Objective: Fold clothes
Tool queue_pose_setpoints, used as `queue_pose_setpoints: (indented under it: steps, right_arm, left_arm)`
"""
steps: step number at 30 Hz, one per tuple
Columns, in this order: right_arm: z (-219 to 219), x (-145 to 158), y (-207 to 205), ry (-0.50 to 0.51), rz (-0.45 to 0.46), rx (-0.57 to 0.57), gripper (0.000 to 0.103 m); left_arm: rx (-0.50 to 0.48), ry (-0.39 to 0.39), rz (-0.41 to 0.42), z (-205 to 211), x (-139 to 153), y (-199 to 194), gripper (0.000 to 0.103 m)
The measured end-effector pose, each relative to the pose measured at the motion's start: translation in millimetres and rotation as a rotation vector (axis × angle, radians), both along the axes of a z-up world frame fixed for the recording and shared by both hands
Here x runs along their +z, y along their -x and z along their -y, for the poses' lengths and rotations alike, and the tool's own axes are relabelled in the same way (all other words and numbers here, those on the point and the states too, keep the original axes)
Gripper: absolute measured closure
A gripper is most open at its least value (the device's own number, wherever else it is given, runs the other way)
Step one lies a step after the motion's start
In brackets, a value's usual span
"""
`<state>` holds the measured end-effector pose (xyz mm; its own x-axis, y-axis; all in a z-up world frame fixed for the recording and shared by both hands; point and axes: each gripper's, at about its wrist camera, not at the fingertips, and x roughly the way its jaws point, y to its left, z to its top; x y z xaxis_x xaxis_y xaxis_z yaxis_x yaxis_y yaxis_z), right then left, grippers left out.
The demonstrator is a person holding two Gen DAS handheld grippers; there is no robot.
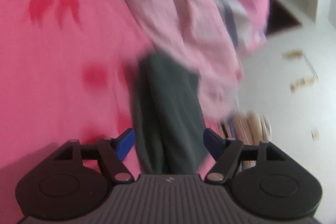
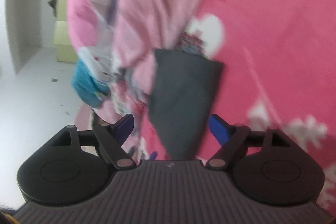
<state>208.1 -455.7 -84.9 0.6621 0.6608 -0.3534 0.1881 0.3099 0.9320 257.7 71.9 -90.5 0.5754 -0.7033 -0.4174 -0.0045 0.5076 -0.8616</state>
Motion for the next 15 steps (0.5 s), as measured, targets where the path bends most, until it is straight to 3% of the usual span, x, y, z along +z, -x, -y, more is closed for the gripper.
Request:
queue_pose_setpoints:
  steps: [4, 7, 11, 15]
  right_arm:
    - [-13.1, -30.6, -8.0, 0.052, -0.066, -0.012, 0.025]
    - [-21.3, -34.4, -23.6, 0.083, -0.045, -0.018, 0.025]
    - [-24.5, -39.0, -52.2, 0.09, -0.029, -0.027, 0.026]
    - [-26.9, -45.1, -80.5, 0.087, -0.014, -0.026, 0.028]
  left_arm:
    - [-0.094, 0.027, -0.071, 43.7, -15.5, 31.0, 0.024]
    - [-0.063, 0.018, -0.121, 67.1, -32.4, 34.3, 0.023]
    - [0.031, 0.058, -0.052, 80.8, -35.3, 25.1, 0.016]
    - [0.04, -0.009, -0.002, 102.6, -29.5, 18.2, 0.017]
